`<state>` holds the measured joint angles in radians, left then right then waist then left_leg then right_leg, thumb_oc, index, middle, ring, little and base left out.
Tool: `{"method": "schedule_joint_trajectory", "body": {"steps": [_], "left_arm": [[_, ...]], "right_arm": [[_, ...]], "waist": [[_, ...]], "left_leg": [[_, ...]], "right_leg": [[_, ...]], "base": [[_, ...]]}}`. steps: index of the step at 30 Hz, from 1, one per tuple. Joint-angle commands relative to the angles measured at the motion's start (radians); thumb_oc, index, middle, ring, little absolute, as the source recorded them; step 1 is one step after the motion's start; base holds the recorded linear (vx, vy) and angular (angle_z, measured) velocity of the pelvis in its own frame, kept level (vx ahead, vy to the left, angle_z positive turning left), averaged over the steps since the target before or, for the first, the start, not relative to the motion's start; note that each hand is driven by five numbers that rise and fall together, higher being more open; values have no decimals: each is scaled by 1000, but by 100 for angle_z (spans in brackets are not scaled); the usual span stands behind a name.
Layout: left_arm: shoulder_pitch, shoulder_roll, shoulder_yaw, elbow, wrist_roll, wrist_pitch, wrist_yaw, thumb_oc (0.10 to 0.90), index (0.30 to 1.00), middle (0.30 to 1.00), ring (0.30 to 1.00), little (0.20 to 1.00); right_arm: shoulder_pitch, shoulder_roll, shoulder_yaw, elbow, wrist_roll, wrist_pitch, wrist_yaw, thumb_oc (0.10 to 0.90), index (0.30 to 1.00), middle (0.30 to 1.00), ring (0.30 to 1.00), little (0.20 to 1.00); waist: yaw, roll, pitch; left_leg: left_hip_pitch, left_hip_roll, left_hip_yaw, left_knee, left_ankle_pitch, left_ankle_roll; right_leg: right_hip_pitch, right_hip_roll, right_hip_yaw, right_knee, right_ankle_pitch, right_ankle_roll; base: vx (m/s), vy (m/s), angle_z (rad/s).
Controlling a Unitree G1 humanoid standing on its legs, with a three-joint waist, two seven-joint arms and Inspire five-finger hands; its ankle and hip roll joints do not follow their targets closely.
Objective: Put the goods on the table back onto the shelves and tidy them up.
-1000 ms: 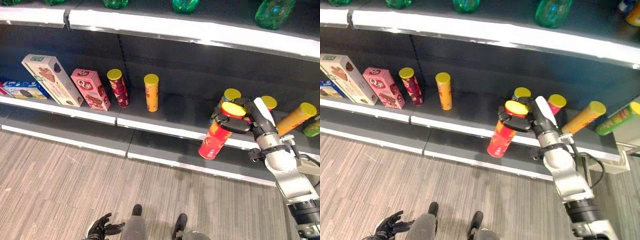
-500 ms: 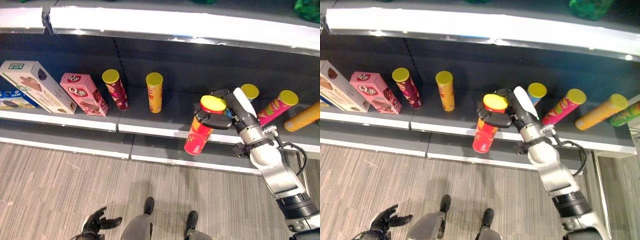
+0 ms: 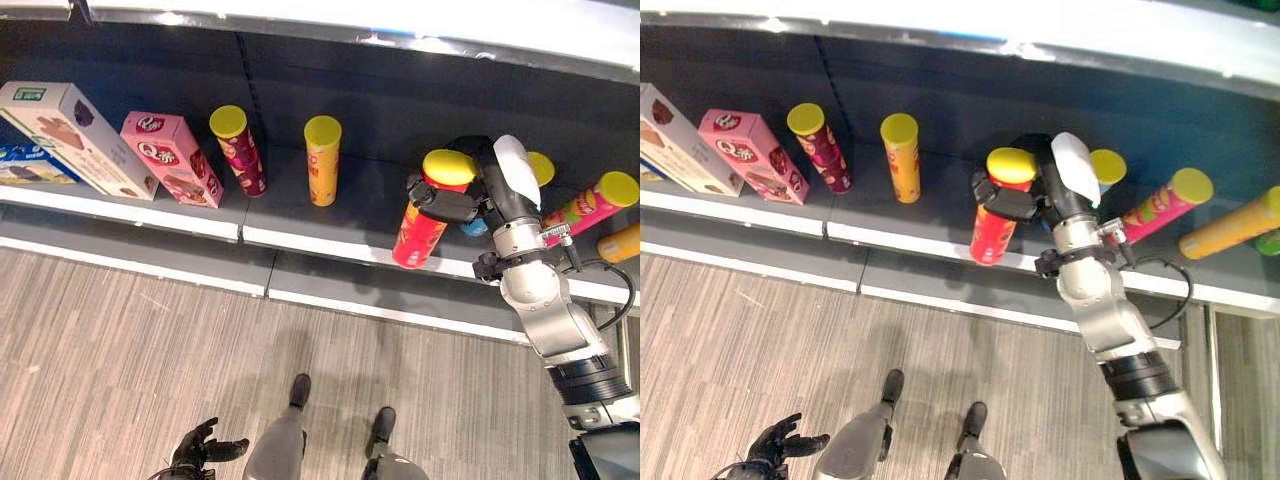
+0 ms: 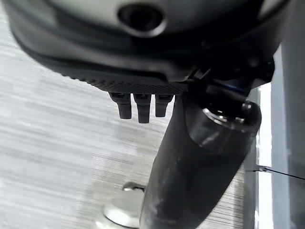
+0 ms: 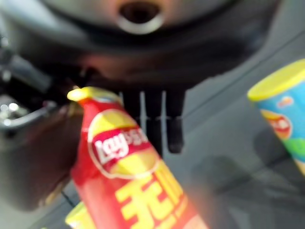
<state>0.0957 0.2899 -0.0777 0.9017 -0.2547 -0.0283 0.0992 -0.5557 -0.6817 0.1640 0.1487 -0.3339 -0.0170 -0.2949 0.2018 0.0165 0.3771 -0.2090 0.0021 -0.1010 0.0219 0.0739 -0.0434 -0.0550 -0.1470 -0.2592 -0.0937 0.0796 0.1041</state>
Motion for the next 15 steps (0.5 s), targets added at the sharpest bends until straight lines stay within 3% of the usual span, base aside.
{"method": "schedule_joint_trajectory", "body": {"steps": [1, 8, 15], "left_arm": [[3, 45, -58, 13, -11, -45, 62, 800, 900, 900, 900, 900], [-38, 50, -94, 19, -10, -68, 84, 800, 900, 900, 900, 900], [-57, 49, -97, 42, -14, -73, 89, 800, 900, 900, 900, 900]], "right_arm": [[-180, -39, -52, -57, -108, -25, -185, 400, 300, 300, 300, 300], [-243, -49, -60, -14, -187, 5, -308, 400, 300, 300, 300, 300], [-262, -61, -68, -5, -207, 16, -355, 400, 300, 300, 300, 300]], "waist": [[21, 4, -49], [47, 21, -19], [56, 26, -9]], "left_leg": [[-55, 22, -14, -19, 20, -24], [-101, 3, -47, -2, 21, -26], [-123, -7, -59, 2, 23, -28]], "right_leg": [[88, -19, -38, 62, -170, 48], [74, -32, -73, 69, -169, 56], [62, -36, -87, 66, -165, 59]], "base": [[6, 2, 23], [9, -2, 14], [12, 2, 11]]}}
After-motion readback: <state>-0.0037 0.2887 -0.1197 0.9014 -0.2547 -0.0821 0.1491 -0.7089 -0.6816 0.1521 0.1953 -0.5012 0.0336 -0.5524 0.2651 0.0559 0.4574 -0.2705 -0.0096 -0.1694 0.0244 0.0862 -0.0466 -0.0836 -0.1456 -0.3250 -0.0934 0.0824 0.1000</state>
